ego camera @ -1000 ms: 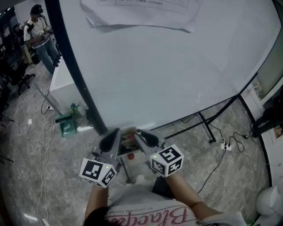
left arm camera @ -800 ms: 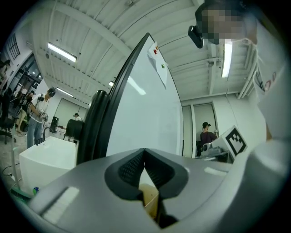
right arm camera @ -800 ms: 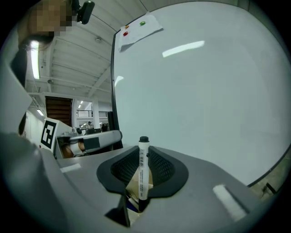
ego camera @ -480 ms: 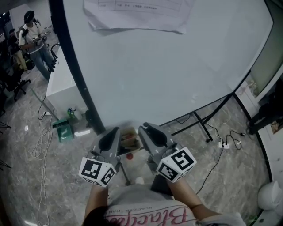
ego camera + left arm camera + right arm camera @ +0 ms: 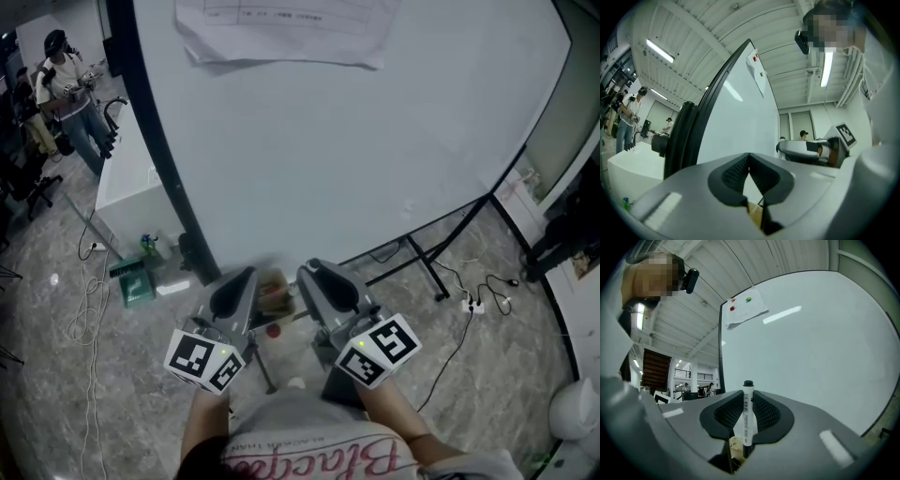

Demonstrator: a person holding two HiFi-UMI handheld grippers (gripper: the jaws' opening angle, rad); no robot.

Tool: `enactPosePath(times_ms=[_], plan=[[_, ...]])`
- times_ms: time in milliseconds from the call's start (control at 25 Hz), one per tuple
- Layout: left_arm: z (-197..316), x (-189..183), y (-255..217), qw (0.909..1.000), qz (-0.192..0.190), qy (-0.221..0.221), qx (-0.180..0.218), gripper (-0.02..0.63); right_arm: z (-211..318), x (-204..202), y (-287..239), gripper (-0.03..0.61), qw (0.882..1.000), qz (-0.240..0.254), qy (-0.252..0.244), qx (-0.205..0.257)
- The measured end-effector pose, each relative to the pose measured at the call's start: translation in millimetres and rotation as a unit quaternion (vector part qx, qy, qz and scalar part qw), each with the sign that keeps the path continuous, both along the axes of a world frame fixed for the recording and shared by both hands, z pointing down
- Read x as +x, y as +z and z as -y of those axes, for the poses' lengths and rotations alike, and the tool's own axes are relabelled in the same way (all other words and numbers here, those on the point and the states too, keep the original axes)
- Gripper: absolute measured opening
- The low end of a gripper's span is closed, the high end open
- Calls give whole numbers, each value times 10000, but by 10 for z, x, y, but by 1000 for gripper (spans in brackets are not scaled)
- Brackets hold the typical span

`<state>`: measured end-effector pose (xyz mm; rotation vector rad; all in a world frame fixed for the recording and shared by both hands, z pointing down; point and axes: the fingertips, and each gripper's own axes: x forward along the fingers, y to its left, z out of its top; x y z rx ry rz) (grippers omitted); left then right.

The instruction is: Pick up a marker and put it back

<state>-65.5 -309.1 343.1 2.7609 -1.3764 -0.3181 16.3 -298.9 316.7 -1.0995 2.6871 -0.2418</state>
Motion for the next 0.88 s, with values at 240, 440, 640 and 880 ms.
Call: enactPosePath(times_ms=[240,440,640,880], plan=[[13,12,8,10000,54,3,51,0,36,-19,55,63,10000,-82,-10,-21],[16,-46,50,10000,41,-65,5,0,83,-173,382,63,9984,-425,-162,-331],[20,-96,95,9999,52,-113,-39,0,92,-274,703,63,9952,-667,-246,-676],[21,-73,95,10000,-5,-66,-71,0,146,-306,975,64,9909,-654,-311,-1133]])
